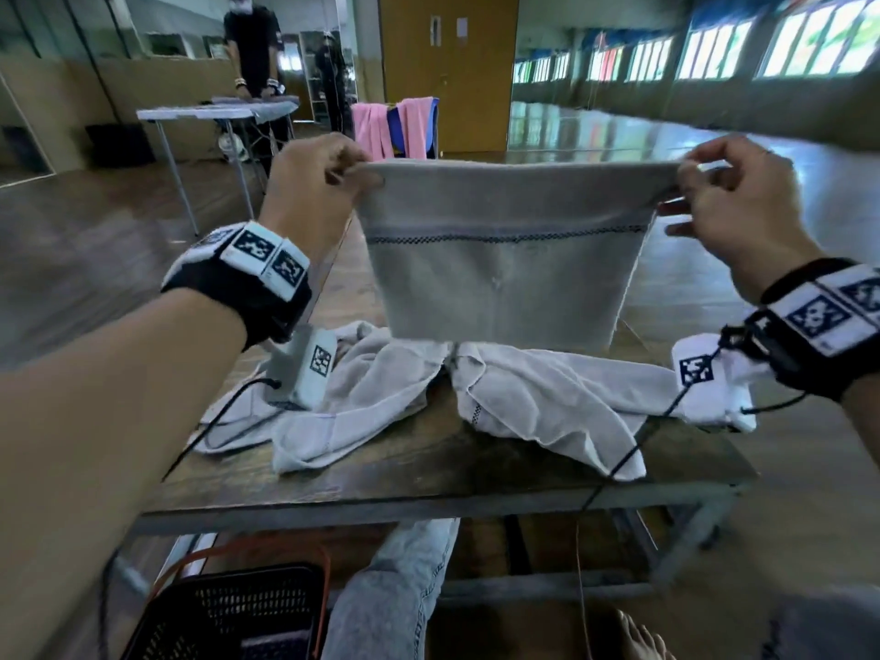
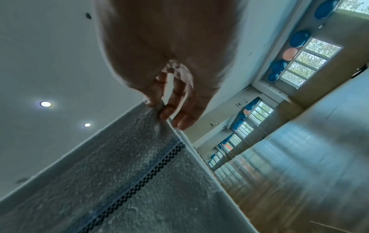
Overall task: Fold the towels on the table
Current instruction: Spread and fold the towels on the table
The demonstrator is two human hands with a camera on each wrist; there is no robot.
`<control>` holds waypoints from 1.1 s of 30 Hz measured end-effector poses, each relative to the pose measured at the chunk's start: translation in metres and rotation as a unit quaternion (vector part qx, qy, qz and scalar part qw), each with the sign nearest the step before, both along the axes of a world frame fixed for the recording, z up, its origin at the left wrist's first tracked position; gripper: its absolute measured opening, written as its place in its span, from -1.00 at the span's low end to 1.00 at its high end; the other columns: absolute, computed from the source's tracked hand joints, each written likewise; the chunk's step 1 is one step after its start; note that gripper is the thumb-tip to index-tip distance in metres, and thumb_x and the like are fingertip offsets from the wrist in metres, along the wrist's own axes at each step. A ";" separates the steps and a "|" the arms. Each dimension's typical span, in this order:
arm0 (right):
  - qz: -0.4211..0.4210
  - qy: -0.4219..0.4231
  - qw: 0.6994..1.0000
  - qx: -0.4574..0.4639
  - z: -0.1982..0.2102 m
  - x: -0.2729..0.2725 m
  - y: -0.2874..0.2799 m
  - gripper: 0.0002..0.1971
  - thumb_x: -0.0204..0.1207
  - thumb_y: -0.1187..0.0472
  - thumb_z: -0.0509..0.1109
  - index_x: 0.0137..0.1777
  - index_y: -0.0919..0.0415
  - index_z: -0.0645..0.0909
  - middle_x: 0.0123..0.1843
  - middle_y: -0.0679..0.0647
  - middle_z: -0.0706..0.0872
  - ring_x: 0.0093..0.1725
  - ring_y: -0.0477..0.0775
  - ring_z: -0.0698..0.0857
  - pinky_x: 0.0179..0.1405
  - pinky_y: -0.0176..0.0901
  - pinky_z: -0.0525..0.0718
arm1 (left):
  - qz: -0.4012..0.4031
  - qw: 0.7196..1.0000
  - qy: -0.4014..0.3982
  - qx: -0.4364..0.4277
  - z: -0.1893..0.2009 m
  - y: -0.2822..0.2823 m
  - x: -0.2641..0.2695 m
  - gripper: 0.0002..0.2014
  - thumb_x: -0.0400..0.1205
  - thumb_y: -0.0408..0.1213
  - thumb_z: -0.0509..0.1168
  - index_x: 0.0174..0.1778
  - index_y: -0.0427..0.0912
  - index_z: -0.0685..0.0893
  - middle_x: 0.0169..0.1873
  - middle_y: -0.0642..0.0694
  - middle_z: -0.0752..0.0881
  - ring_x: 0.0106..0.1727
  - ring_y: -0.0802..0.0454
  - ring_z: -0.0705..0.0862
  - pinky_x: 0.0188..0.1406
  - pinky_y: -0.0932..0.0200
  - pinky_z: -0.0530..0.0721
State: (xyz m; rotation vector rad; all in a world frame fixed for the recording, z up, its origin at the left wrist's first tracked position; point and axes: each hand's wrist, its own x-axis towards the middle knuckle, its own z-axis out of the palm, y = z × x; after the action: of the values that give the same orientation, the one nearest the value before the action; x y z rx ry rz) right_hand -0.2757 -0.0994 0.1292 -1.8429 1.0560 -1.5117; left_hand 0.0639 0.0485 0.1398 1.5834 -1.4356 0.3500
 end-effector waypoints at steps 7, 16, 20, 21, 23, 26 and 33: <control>0.081 0.162 0.976 0.122 -0.091 -0.058 0.017 -0.77 0.67 0.29 0.42 -0.25 0.13 0.69 -0.30 0.08 0.73 -0.31 0.01 0.68 -0.29 -0.28 0.74 | -0.115 0.955 0.192 0.196 -0.080 0.032 -0.017 -0.85 0.59 -0.24 0.47 -0.02 -0.23 0.79 -0.19 -0.21 0.81 -0.22 -0.09 0.69 -0.18 0.04 0.72; 0.130 0.361 0.875 0.295 -0.215 -0.069 0.004 -0.84 0.61 0.29 0.49 -0.21 0.29 0.72 -0.47 -0.01 0.74 -0.50 -0.11 0.69 -0.44 -0.25 0.66 | -0.101 0.795 0.329 0.500 -0.211 0.024 -0.022 -0.70 0.55 -0.26 0.51 0.05 -0.44 0.73 -0.15 -0.29 0.76 -0.20 -0.14 0.75 -0.11 -0.08 0.82; 0.083 0.291 0.917 0.260 -0.222 -0.049 -0.016 -0.86 0.63 0.27 0.46 -0.17 0.19 0.66 -0.33 0.08 0.74 -0.36 0.04 0.68 -0.18 -0.01 0.67 | -0.045 0.856 0.313 0.408 -0.224 -0.005 -0.019 -0.80 0.58 -0.25 0.50 -0.08 -0.36 0.75 -0.28 -0.20 0.76 -0.37 0.03 0.73 -0.40 0.18 0.77; 0.071 0.293 0.924 0.235 -0.222 -0.041 -0.023 -0.86 0.64 0.26 0.45 -0.17 0.16 0.65 -0.30 0.07 0.74 -0.31 0.05 0.67 -0.11 -0.01 0.64 | -0.026 0.874 0.295 0.385 -0.225 -0.014 -0.017 -0.82 0.58 -0.24 0.49 -0.12 -0.32 0.76 -0.30 -0.19 0.75 -0.39 0.06 0.72 -0.45 0.23 0.71; 0.042 0.293 0.937 0.185 -0.222 -0.026 -0.037 -0.87 0.63 0.28 0.46 -0.16 0.15 0.65 -0.25 0.00 0.71 -0.25 -0.01 0.66 -0.13 -0.17 0.56 | 0.006 0.898 0.268 0.348 -0.230 -0.031 -0.012 -0.81 0.56 -0.23 0.51 -0.14 -0.31 0.76 -0.26 -0.19 0.76 -0.26 -0.03 0.72 -0.30 0.11 0.71; 0.013 0.294 0.941 0.167 -0.229 -0.005 -0.056 -0.94 0.62 0.28 0.47 -0.08 0.25 0.68 -0.17 0.02 0.73 -0.17 0.05 0.68 -0.14 -0.16 0.59 | 0.053 0.916 0.210 0.337 -0.240 -0.051 -0.006 -0.80 0.52 -0.17 0.54 -0.13 -0.26 0.80 -0.25 -0.15 0.77 -0.14 -0.07 0.71 -0.07 0.07 0.65; 0.023 0.351 0.916 0.194 -0.252 0.015 -0.081 -0.93 0.57 0.23 0.53 -0.11 0.21 0.73 -0.09 0.10 0.79 -0.03 0.17 0.73 0.00 -0.03 0.61 | 0.056 0.917 0.148 0.365 -0.258 -0.065 0.002 -0.83 0.49 -0.13 0.56 -0.11 -0.14 0.86 -0.19 -0.05 0.82 -0.09 0.02 0.73 0.03 0.10 0.66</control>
State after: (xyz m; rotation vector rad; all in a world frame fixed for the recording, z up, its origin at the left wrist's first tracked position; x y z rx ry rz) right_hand -0.2605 -0.1801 -0.1224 -2.1203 1.4789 -0.5201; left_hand 0.0664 -0.0161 -0.1184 2.2003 -1.3025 -0.4097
